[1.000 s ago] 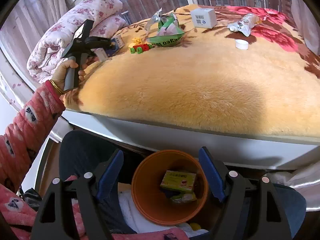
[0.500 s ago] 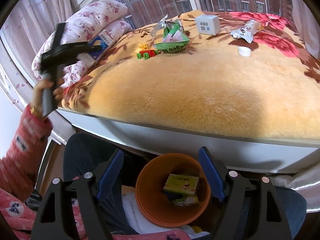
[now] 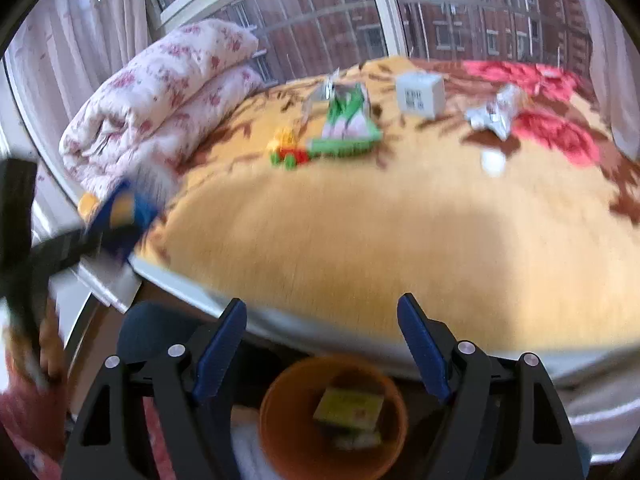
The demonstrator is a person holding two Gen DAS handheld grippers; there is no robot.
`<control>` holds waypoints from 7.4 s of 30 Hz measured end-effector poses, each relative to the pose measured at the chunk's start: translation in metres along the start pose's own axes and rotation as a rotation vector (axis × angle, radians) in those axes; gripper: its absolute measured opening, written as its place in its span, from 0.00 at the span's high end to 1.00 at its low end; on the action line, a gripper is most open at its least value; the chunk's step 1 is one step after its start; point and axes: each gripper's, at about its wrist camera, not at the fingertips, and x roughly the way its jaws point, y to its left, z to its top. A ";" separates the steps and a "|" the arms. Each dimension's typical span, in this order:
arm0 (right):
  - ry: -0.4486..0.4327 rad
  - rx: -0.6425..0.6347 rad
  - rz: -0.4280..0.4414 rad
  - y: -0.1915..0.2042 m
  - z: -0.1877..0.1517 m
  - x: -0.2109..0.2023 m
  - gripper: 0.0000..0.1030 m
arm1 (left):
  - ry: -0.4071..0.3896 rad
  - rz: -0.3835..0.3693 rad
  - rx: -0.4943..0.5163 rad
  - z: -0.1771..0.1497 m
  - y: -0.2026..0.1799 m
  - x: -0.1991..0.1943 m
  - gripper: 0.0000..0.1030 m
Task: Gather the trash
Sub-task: 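Grasp the large green-white wrapper bag with the right gripper while the left holds the box, then carry box and wrapper bag down over the orange bin and open both grippers, then move the left gripper to the red-green toy car and grasp it, then grasp the white-blue tube packet with the right gripper while the left holds the car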
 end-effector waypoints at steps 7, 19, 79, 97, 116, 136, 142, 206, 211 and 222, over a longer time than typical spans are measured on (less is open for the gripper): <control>-0.037 -0.035 -0.062 -0.011 0.086 0.059 0.26 | 0.063 -0.068 0.012 -0.025 -0.021 0.019 0.71; 0.095 0.027 -0.171 -0.030 0.173 0.189 0.55 | 0.091 -0.053 -0.037 -0.028 -0.002 0.035 0.71; 0.280 -0.072 -0.031 0.014 -0.094 -0.025 0.78 | 0.398 -0.132 0.141 -0.115 -0.062 0.065 0.71; 0.565 0.022 -0.085 -0.005 -0.157 0.090 0.78 | 0.705 -0.085 0.075 -0.168 -0.054 0.168 0.71; 0.495 0.134 -0.101 -0.032 -0.149 0.074 0.33 | 0.725 -0.053 0.006 -0.166 -0.038 0.176 0.25; 0.442 0.144 -0.079 -0.032 -0.137 0.060 0.30 | 0.623 0.006 0.046 -0.146 -0.035 0.151 0.25; 0.348 0.137 -0.050 -0.029 -0.115 0.035 0.29 | 0.393 -0.074 0.070 -0.091 -0.033 0.096 0.25; -0.011 -0.073 -0.006 -0.005 0.063 0.061 0.28 | -0.019 0.063 -0.079 0.037 0.042 0.060 0.71; 0.036 -0.097 -0.031 0.000 0.133 0.134 0.33 | -0.028 0.085 -0.078 0.021 0.046 0.047 0.71; 0.186 -0.077 -0.145 0.001 0.194 0.247 0.80 | -0.031 0.079 -0.097 0.022 0.056 0.046 0.71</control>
